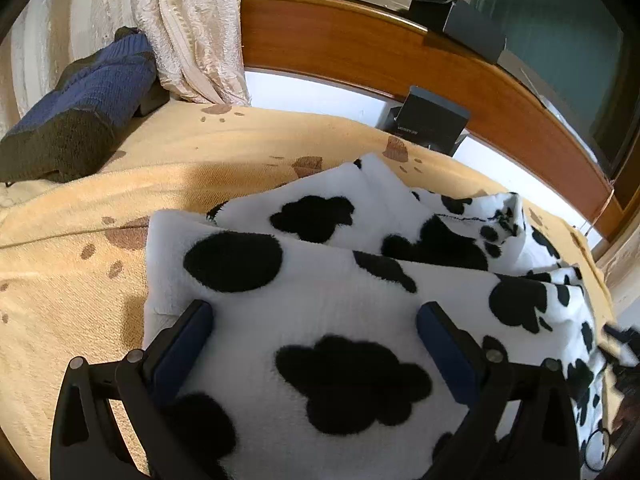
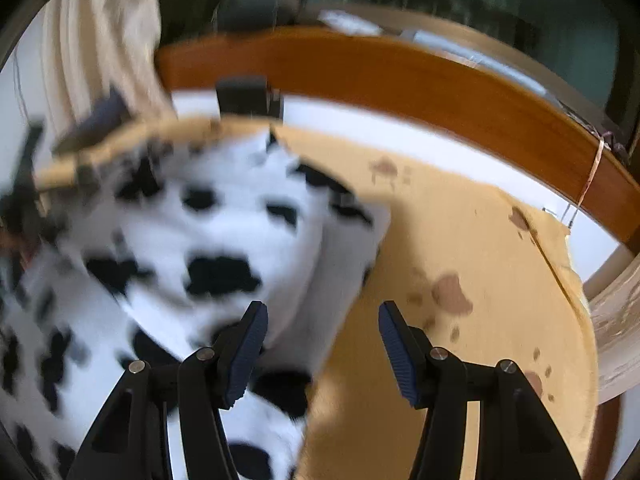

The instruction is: Fold clothes

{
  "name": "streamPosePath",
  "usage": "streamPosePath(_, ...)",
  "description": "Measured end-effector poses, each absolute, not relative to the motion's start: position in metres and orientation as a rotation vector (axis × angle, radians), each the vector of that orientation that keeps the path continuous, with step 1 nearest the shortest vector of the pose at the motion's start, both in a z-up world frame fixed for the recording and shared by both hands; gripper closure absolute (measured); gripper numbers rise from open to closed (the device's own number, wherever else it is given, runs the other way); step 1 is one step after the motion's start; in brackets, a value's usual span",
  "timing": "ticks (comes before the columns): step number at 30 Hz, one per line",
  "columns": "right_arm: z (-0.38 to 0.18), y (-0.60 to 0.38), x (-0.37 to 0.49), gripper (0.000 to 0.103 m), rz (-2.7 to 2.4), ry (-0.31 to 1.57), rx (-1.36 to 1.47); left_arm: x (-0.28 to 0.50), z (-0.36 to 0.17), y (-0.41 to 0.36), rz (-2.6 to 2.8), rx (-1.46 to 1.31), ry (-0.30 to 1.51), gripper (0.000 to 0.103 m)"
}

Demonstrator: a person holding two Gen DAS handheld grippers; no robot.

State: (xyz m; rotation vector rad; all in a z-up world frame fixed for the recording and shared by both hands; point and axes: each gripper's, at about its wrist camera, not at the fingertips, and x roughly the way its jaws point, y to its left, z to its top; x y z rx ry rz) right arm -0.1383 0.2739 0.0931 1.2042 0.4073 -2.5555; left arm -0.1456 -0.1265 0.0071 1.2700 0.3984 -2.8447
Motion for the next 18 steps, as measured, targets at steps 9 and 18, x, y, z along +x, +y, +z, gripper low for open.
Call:
streamPosePath(9,0.097,0.279,-0.135,0.038,-2.622,0.395,1.198,-0.133,0.021,-0.135,-2.877,1.281,0.443,0.000)
streamPosePath(18,0.135,0.226,-0.154,0.038,-2.555,0.226,1.016,-0.144,0.038,-0.161,-2.862,1.278,0.695,0.000)
